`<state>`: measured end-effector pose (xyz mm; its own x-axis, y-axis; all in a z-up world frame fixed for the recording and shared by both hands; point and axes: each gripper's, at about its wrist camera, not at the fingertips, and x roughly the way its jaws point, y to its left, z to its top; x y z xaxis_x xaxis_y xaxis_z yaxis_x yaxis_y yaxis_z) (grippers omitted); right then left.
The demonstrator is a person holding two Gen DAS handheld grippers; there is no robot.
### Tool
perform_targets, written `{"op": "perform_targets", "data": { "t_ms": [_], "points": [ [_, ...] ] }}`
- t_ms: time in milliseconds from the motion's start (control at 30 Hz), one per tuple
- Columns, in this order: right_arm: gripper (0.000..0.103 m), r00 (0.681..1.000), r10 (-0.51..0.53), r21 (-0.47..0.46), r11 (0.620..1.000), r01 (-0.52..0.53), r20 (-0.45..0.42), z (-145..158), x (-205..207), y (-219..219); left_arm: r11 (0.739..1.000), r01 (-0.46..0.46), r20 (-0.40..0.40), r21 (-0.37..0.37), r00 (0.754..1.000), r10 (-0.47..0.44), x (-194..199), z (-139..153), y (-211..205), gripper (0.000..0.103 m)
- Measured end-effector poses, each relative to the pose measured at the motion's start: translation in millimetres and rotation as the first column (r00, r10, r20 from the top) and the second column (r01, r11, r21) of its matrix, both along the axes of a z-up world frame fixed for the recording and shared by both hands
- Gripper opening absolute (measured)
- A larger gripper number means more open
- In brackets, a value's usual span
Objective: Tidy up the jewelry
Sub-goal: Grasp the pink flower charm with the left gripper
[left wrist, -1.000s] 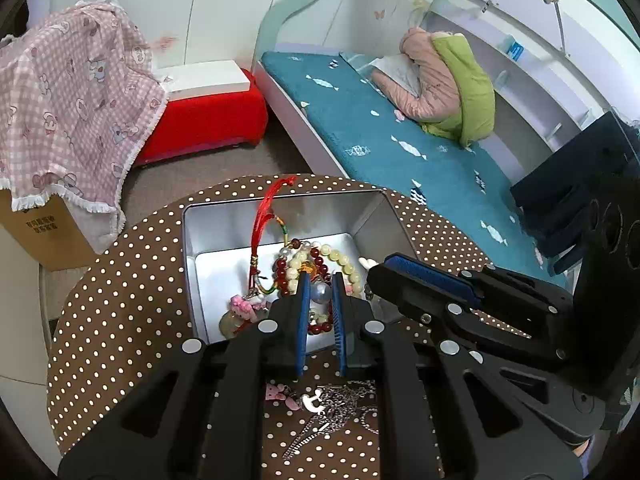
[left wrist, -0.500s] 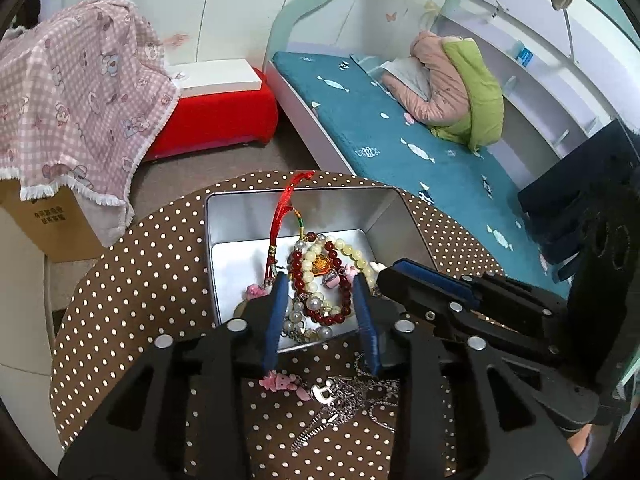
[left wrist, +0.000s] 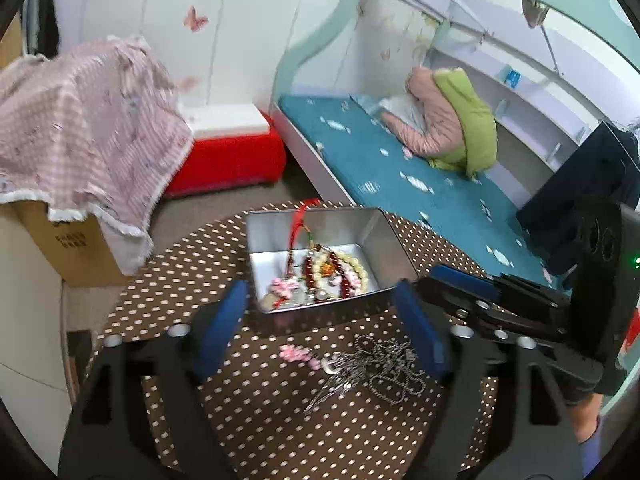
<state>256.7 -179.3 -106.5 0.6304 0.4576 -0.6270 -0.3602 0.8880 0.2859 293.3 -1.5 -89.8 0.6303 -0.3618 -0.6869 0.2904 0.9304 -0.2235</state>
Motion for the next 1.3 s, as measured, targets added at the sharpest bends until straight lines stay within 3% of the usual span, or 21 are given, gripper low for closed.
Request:
{"op": "perform_targets", "data": {
  "t_ms": [300,600,667,767,1100,1233,1300],
  "points": [
    [0.034,1.0,-0.013,-0.036,0.999,0.012,-0.012,-22.3,-32.9,-14.6,0.999,-0.04,-0.019,0.031,0.999,0.04,-33.5,-26.0,12.9,0.08],
    [0.037,0.997,-0.022,-0.019,1.0,0.021,-0.078,-51.9,-39.4,-27.2,0.992,-0.063,-0.105,0.112,0.992,0.075,-21.6,-76.9,-22.7,0.079],
    [0.04,0.996,-0.025,-0.013,1.0,0.024,-0.087,-56.6,-40.6,-30.1,0.99,-0.061,-0.114,0.129,0.991,0.075,-19.0,-84.9,-30.0,0.072],
    [0.041,0.995,-0.025,-0.01,1.0,0.024,-0.097,-62.5,-41.6,-33.4,0.983,-0.084,-0.111,0.164,0.988,0.103,-12.4,-93.7,-37.9,0.07],
    [0.042,0.993,-0.02,0.022,0.999,0.023,-0.115,-69.0,-43.7,-39.1,0.979,-0.102,-0.132,0.175,0.983,0.126,5.5,-105.3,-38.6,0.049],
    [0.044,0.993,-0.012,0.022,1.0,0.014,-0.118,-70.0,-44.5,-38.0,0.978,-0.112,-0.133,0.177,0.982,0.137,6.1,-105.0,-31.4,0.028],
    [0.045,0.993,-0.008,0.02,1.0,0.011,-0.117,-68.9,-45.4,-36.9,0.982,-0.105,-0.139,0.159,0.982,0.127,2.7,-105.1,-25.1,0.022]
  ]
}}
